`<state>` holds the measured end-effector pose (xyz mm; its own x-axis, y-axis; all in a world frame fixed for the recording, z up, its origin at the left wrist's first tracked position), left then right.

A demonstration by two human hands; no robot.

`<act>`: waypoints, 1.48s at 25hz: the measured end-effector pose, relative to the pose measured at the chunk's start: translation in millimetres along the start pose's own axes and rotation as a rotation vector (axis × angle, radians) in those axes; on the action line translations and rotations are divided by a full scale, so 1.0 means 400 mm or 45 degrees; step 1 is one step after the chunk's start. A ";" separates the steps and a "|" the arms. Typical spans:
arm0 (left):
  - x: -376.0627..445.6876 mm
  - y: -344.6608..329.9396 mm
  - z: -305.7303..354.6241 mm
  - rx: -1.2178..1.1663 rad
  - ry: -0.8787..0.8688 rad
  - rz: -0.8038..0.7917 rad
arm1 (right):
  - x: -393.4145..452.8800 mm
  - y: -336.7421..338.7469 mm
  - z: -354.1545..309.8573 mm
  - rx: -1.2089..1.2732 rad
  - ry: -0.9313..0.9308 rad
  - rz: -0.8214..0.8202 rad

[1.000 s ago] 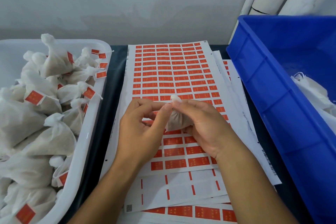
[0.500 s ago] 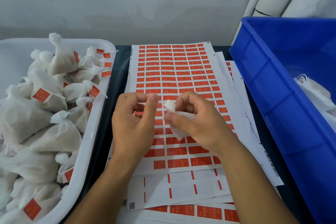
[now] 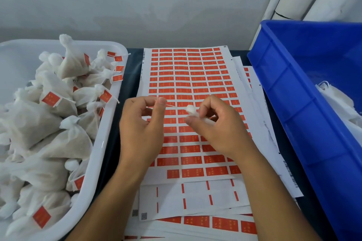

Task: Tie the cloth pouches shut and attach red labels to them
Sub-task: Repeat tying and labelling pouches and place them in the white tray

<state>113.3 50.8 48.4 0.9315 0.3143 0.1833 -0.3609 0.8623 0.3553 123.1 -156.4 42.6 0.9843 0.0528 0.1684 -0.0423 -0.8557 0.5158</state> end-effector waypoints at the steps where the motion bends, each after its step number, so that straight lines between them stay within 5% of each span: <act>1: 0.002 -0.005 -0.011 0.013 0.033 -0.030 | 0.002 0.008 0.003 0.012 -0.004 0.033; 4: 0.003 -0.024 -0.027 0.095 0.092 -0.155 | 0.004 0.031 0.016 0.019 -0.034 0.144; 9: -0.052 -0.031 -0.047 0.695 0.045 -0.392 | -0.005 0.061 0.015 0.094 -0.047 0.370; 23: -0.226 0.099 -0.071 0.840 -0.011 -0.247 | -0.015 0.010 -0.008 -0.288 -0.060 0.253; 26: -0.226 0.101 -0.061 0.510 -0.012 -0.197 | -0.025 0.009 -0.030 -0.346 -0.052 0.202; 32: -0.273 0.036 -0.138 -0.848 0.692 -0.373 | -0.153 -0.079 -0.039 -0.474 -0.091 -0.399; 37: -0.300 -0.004 -0.104 -0.749 0.661 -0.557 | -0.205 -0.105 -0.023 -0.398 -0.122 -0.456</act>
<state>3.8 28.2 -12.2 0.9351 -0.0731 -0.3467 -0.0198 0.9662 -0.2572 42.7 -120.0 15.0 0.9570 0.2557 -0.1368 0.2674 -0.5960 0.7571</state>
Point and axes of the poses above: each hand's wrist, its own x-axis towards the middle knuckle, its own y-axis out of the back of the hand, z = x × y, the point moved 10 cm from there along x, towards the middle knuckle, and after that the axes turned 1 degree about -z, right-handed, at the moved point
